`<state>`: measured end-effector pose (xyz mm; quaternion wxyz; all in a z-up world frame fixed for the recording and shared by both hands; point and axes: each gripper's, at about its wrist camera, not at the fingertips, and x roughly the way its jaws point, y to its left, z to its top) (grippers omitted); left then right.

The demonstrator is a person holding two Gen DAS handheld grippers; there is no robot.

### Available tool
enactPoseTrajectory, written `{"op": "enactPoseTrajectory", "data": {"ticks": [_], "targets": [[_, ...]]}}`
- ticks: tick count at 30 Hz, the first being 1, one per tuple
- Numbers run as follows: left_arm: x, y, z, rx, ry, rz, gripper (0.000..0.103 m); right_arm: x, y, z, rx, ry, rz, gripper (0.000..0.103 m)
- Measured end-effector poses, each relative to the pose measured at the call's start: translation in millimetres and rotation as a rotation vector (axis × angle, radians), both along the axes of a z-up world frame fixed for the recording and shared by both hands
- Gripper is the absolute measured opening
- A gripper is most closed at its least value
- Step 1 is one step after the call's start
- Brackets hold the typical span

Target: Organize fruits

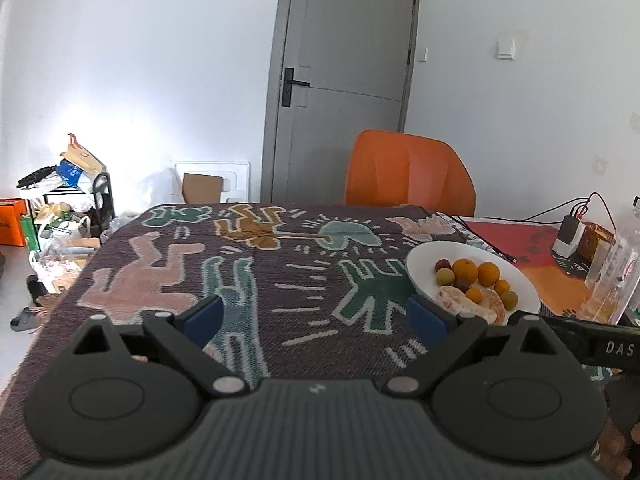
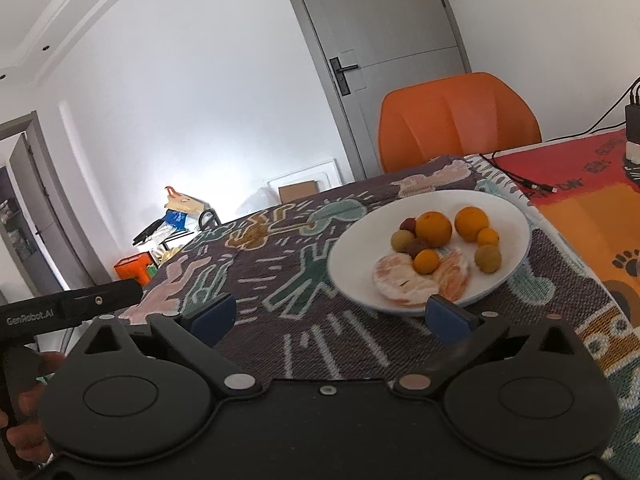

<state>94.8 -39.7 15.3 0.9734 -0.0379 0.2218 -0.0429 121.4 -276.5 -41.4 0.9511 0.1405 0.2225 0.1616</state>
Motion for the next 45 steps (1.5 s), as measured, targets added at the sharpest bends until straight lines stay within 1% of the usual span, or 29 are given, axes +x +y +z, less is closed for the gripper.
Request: {"op": "enactPoseTrajectory", "data": {"ticks": [4, 7, 17, 24, 26, 35, 45], "targets": [[-15, 6, 3, 0.002, -0.009, 0.008, 0.103, -9, 6, 3, -0.019, 0.017, 0.018, 0.103], [-24, 8, 5, 0.025, -0.013, 0.014, 0.103, -15, 11, 5, -0.031, 0.027, 0.027, 0.103], [-51, 18, 11, 0.035, 0.0, 0.04, 0.103, -40, 22, 14, -0.073, 0.025, 0.048, 0.103], [-63, 22, 10, 0.062, 0.033, 0.06, 0.103, -57, 27, 14, -0.106, 0.028, 0.055, 0.103], [-66, 24, 9, 0.058, 0.048, 0.053, 0.103, -61, 27, 15, -0.113, 0.026, 0.059, 0.103], [-79, 26, 3, 0.079, 0.061, 0.061, 0.103, -73, 23, 20, -0.113, 0.01, 0.06, 0.103], [-81, 29, 1, 0.076, 0.063, 0.079, 0.103, -73, 29, 20, -0.116, 0.008, 0.074, 0.103]]}}
